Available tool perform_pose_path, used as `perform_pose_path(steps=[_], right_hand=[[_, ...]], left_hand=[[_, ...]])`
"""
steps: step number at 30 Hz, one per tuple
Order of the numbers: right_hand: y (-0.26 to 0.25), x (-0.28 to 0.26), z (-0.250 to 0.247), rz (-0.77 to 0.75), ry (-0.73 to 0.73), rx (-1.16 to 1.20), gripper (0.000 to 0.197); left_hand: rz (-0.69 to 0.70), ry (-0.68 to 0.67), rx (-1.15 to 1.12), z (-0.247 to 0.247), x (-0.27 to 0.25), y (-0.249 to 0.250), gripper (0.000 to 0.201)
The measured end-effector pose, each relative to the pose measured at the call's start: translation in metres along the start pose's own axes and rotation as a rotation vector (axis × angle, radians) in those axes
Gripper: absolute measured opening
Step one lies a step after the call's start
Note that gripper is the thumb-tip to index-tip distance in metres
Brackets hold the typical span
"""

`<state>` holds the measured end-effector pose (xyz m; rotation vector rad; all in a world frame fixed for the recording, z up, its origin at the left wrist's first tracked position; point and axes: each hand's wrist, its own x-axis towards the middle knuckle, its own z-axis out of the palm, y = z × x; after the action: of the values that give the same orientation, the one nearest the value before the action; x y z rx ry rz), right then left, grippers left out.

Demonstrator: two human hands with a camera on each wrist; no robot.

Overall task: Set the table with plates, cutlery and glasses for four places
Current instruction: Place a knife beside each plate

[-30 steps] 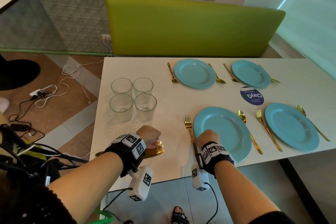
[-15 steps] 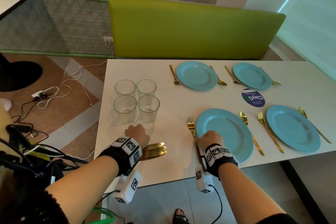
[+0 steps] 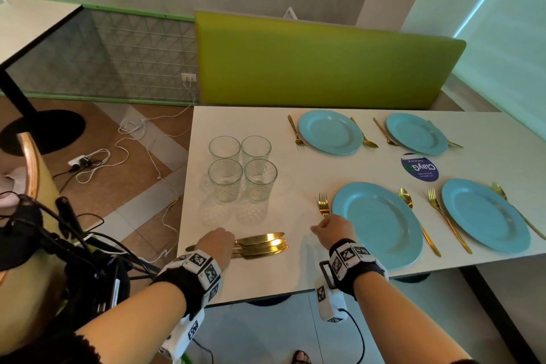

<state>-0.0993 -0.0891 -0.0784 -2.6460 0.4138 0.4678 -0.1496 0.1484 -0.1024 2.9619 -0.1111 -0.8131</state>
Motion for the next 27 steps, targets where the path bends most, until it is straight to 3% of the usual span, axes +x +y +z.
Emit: perform_pose_path(steps=[16,21,27], right_hand=[[0.003,-0.025,0.02,-0.007,-0.005,-0.01,0.016],[0.001,-0.027,0.024,-0.006,-0.018,-0.023,0.03],[-0.006,-0.033,0.029,-0.027,-0.054,-0.059,0.014]], left_hand=[[0.098,-0.044,0.149,-0.01,0.004,0.0,0.032],[0.143,-0.064,0.187,-0.007,0.0,0.001,0.032],[0.201,-0.037,0.214,0.0,-0.001,-0.001,0.035]])
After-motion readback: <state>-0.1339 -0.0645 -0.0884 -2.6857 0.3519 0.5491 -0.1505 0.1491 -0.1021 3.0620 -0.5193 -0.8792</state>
